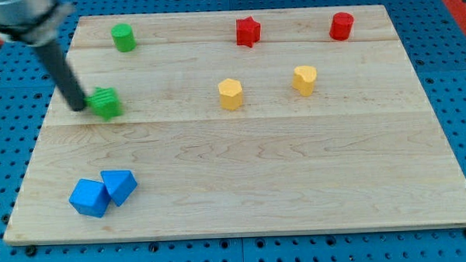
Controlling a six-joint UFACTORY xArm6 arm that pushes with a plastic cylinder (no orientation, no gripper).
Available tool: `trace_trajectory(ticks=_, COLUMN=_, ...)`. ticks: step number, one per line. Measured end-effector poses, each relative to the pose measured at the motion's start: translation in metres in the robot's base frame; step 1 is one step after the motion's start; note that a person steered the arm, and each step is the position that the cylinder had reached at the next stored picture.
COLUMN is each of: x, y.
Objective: Move blue triangle towards center left
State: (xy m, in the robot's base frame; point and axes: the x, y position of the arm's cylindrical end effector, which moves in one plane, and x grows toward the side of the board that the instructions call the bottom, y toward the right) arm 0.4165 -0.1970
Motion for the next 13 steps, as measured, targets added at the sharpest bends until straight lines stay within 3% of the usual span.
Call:
trace_trajectory(ticks=2, x=0.018, y=0.177)
trace_trajectory(ticks=3, x=0.117, y=0.175)
trace_trajectory(ticks=4, x=0.152, y=0.118)
trace_trajectory(ticks=6, x=0.174, y=0.086)
trace_trajectory(ticks=7, x=0.158, y=0.047)
trace_trajectory(ticks=9, x=0.067, y=0.013)
trace_trajectory(ticks=10, x=0.044, y=-0.008)
trace_trajectory(ticks=13, x=-0.020, y=0.002)
